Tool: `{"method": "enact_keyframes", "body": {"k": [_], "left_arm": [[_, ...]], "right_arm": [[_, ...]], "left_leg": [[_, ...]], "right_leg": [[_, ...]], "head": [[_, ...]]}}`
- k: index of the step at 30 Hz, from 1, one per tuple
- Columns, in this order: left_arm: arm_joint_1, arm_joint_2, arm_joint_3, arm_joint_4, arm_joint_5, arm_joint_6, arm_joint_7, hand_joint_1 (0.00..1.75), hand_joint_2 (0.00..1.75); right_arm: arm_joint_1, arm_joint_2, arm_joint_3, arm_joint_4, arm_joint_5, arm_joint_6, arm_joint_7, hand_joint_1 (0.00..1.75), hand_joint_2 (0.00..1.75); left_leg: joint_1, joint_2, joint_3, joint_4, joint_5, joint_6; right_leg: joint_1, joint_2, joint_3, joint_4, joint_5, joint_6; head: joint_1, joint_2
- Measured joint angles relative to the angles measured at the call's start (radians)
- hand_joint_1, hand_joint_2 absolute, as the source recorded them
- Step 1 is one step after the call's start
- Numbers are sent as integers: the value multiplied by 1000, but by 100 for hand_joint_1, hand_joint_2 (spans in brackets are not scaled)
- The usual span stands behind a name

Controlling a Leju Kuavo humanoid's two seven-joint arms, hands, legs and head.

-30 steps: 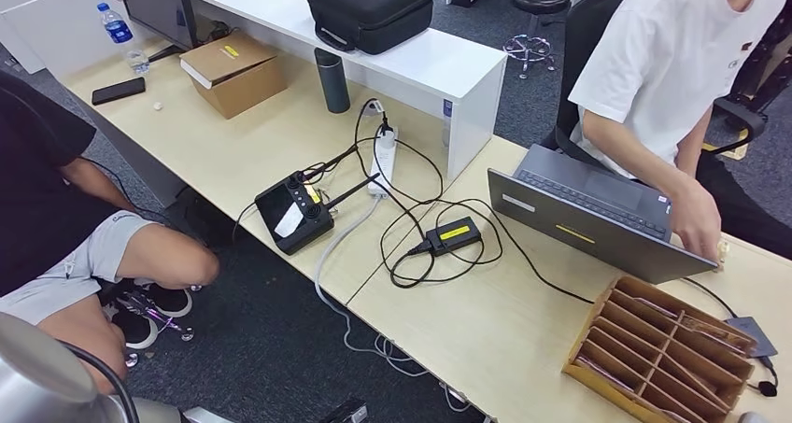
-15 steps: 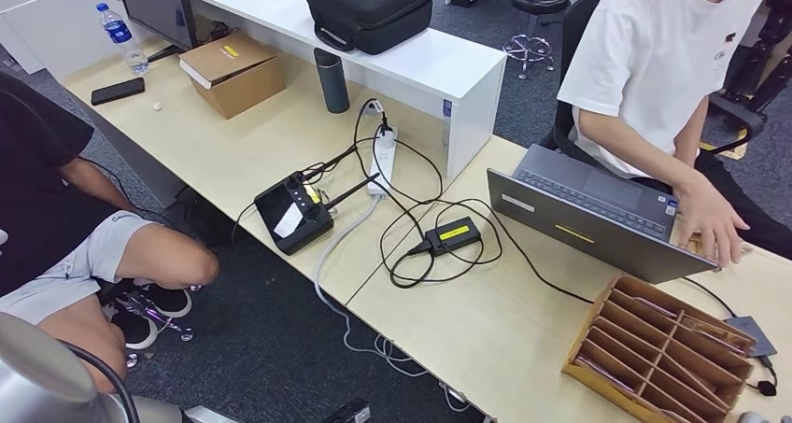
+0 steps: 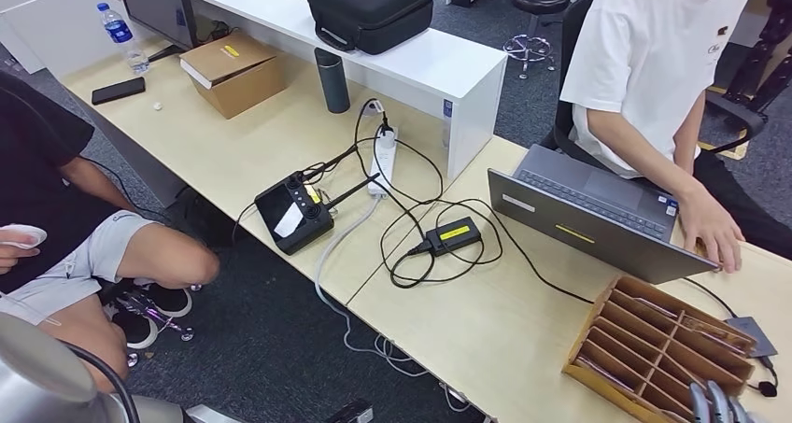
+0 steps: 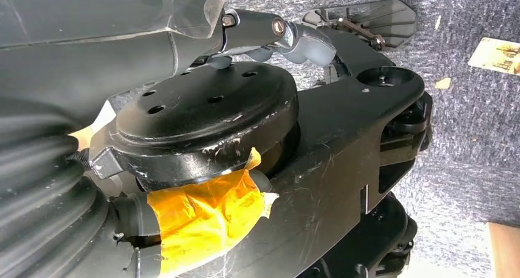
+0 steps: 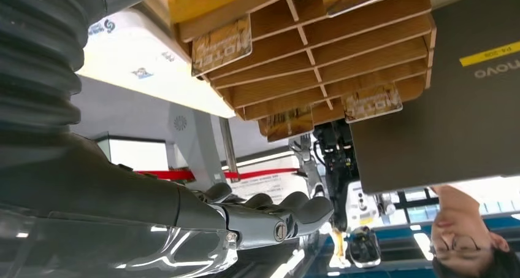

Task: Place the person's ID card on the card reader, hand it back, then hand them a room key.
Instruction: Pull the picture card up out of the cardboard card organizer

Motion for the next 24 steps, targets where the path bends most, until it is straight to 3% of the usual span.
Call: {"method": "enact_keyframes", "body": {"k": [24], "left_arm": [[-7,0,-25,0,-20,-2,7,0,175]], "right_arm": [[-111,45,30,161,10,21,45,0,175]], "left_leg": [[0,0,0,0,0,0]], "right_leg": [[0,0,0,0,0,0]], "head": [[0,0]]}}
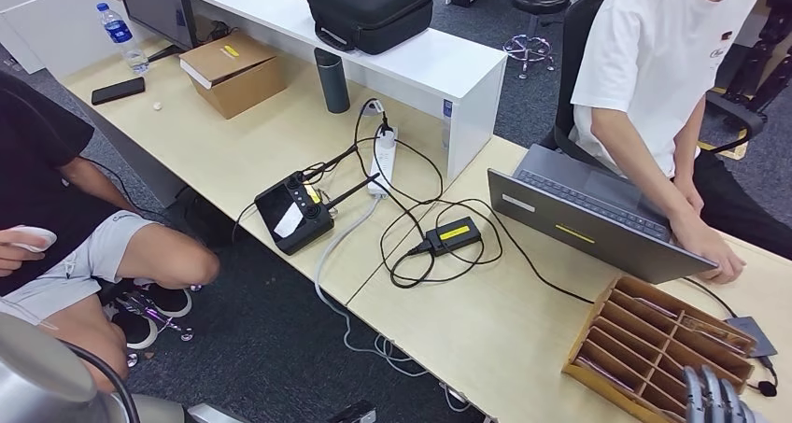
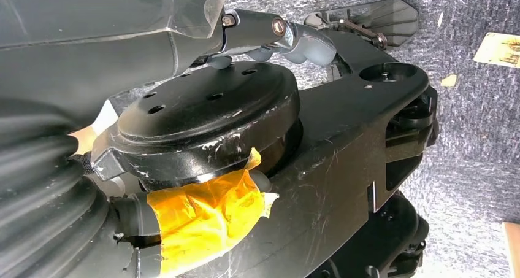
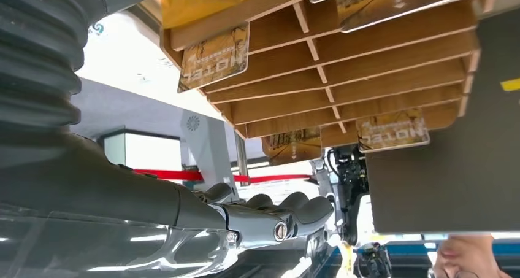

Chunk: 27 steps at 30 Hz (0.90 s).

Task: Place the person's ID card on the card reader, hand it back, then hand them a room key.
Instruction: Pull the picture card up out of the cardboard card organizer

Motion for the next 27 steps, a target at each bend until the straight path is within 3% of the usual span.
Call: {"method": "enact_keyframes", "body": {"k": [11,27], "left_arm": [[-1,2,-11,0,15,-4,0,0,175],[0,3,-11,0,28,-6,0,0,175]], "right_arm": [[-83,-20,12,16,-119,242,16,0,175],[-112,-60,38,-41,-171,297,41,0,175]], "left_leg": [[0,0,0,0,0,0],[0,0,0,0,0,0]], "right_leg": [[0,0,0,0,0,0],[0,0,0,0,0,0]], "head": [[0,0],[0,0]]}}
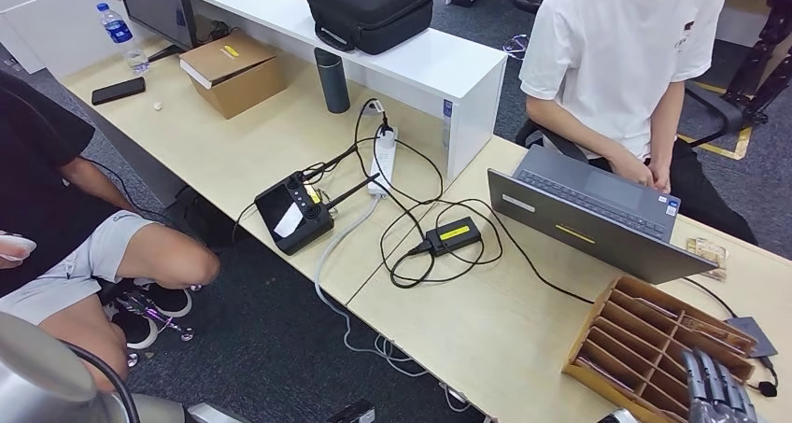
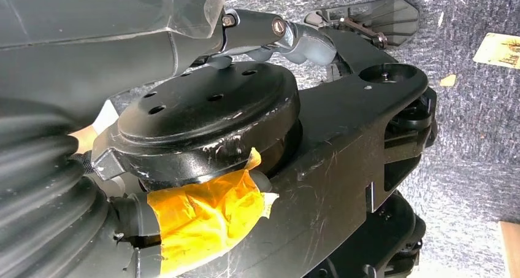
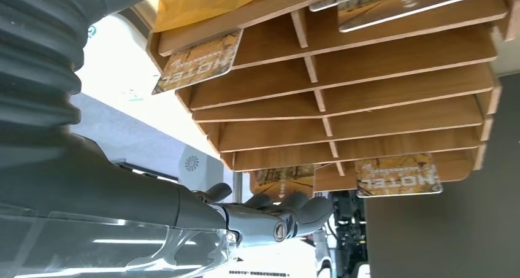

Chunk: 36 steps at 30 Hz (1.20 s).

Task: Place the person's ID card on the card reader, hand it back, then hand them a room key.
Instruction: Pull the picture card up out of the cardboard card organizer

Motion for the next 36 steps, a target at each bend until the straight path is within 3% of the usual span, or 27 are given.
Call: {"method": "enact_keyframes", "body": {"k": [16,36], "left_arm": [[0,0,0,0,7,0,0,0,175],[0,0,0,0,12,0,0,0,175]], "right_arm": [[10,-31,-10,6,-20,-15,3,0,175],[18,-30,-16,52,-23,-14,-5,0,175]], "left_leg": [[0,0,0,0,0,0],[0,0,0,0,0,0]], "right_leg": [[0,0,0,0,0,0],[0,0,0,0,0,0]], "head": [[0,0],[0,0]]}}
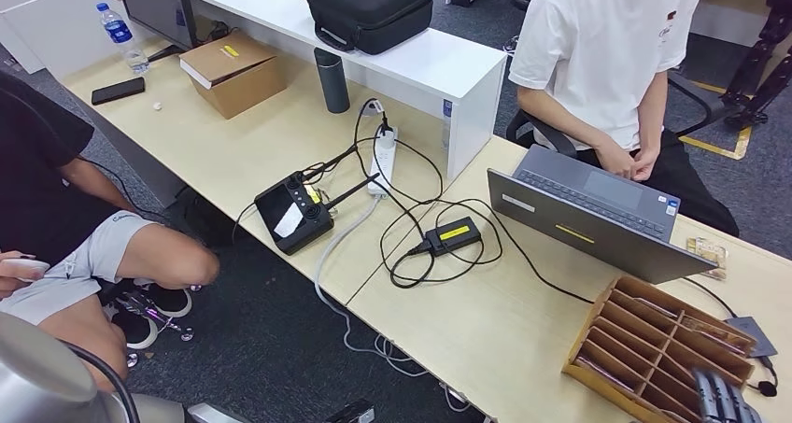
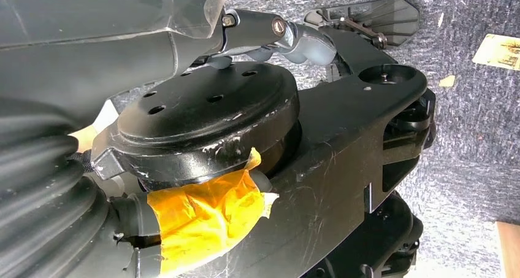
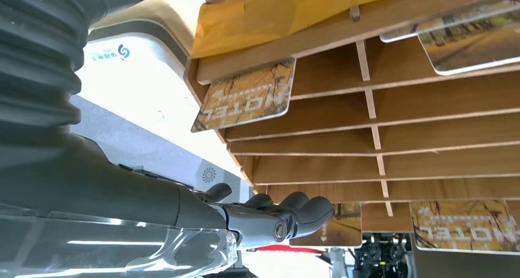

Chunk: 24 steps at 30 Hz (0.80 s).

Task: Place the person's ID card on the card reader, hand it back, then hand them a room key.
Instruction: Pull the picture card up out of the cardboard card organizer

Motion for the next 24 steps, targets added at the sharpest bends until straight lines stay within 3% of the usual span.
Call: {"method": "enact_keyframes", "body": {"k": [14,18,24], "left_arm": [[0,0,0,0,3,0,0,0,175],[0,0,0,0,3,0,0,0,175],[0,0,0,0,4,0,0,0,175]], "right_arm": [[3,16,0,39,-12,-1,-11,0,175],[3,19,0,46,-12,-2,-13,174,175],[-1,26,-9,49,-14,-15,-21,175,175]], "left_leg": [[0,0,0,0,0,0],[0,0,0,0,0,0],[0,0,0,0,0,0]], "right_leg": [[0,0,0,0,0,0],[0,0,0,0,0,0],[0,0,0,0,0,0]], "head": [[0,0],[0,0],[0,0]]}}
